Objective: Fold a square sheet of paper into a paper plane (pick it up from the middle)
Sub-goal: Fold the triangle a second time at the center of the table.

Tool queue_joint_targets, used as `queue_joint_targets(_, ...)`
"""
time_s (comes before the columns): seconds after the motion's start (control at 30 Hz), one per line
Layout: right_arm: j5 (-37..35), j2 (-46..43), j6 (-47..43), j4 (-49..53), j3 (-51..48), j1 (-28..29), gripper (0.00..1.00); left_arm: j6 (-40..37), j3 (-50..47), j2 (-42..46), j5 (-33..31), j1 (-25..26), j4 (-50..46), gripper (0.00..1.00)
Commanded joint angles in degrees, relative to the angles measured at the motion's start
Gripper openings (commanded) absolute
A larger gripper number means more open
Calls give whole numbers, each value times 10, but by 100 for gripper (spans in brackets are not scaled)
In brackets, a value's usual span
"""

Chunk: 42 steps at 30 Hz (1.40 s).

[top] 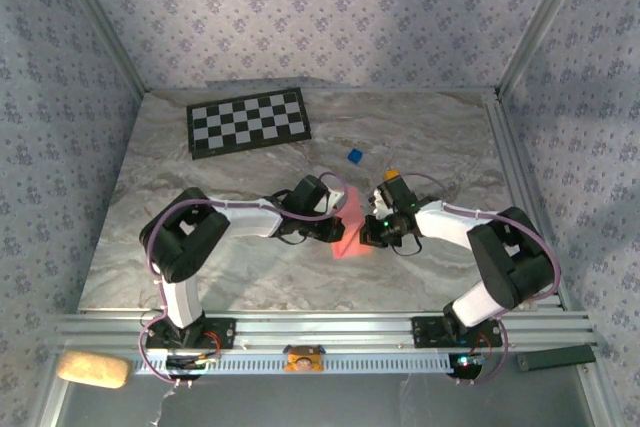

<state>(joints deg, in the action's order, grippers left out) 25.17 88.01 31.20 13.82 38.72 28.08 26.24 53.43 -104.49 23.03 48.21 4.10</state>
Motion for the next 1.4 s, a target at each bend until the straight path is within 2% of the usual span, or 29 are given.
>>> queue_joint_targets(0.0, -7, 18, -21, 30, 7, -6, 6, -15, 22, -6, -9, -3, -7, 2)
queue_joint_targets(0.8, -7, 23, -19, 39, 14, -10, 5, -22, 25, -10, -69, -3, -36, 2)
queue_joint_targets(1.37, -9, 23, -17, 37, 9, -11, 5, -17, 12, 1, -72, -3, -21, 2)
